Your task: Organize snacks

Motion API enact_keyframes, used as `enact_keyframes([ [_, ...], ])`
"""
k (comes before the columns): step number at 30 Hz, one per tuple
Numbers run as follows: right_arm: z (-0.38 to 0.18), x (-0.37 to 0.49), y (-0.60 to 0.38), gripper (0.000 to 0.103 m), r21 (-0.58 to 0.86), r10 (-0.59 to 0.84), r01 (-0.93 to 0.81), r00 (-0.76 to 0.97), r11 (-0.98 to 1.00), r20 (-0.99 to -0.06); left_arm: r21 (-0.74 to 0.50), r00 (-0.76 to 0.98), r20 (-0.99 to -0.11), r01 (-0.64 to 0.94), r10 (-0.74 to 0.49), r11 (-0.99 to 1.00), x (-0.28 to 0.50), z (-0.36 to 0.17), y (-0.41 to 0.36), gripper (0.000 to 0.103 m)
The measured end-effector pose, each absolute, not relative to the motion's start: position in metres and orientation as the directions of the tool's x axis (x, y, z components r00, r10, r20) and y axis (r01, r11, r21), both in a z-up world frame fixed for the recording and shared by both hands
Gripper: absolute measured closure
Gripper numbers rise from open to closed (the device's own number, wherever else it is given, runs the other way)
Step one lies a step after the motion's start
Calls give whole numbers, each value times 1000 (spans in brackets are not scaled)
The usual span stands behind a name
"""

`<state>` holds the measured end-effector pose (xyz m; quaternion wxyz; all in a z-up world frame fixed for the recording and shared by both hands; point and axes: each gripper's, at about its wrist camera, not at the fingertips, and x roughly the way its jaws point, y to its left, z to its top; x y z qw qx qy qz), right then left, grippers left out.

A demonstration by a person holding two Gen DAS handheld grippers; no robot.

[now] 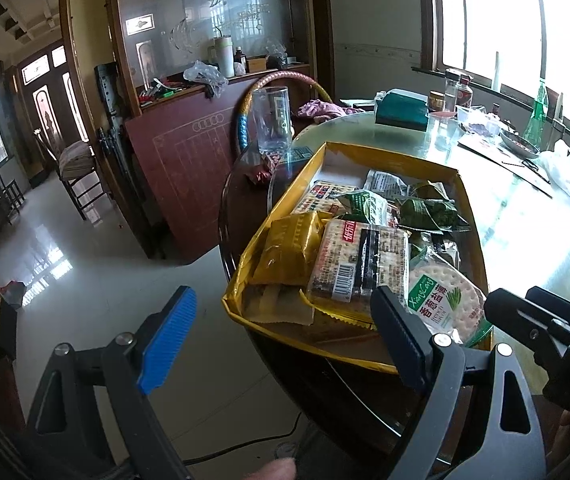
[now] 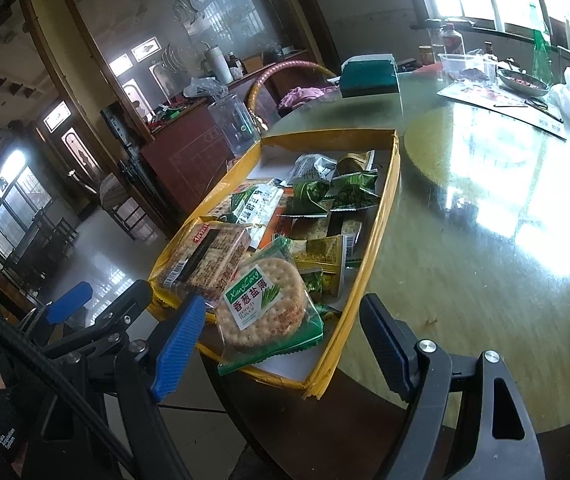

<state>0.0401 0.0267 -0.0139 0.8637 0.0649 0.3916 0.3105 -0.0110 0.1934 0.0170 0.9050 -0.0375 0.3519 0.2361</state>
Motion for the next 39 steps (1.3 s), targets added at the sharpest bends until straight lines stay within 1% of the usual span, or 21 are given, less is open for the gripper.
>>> enact_keyframes([
  [39,-18,40,28,23,357,587,-485,495,799,-640,105,636,-658,-450,402,887,-6,15,193,14],
])
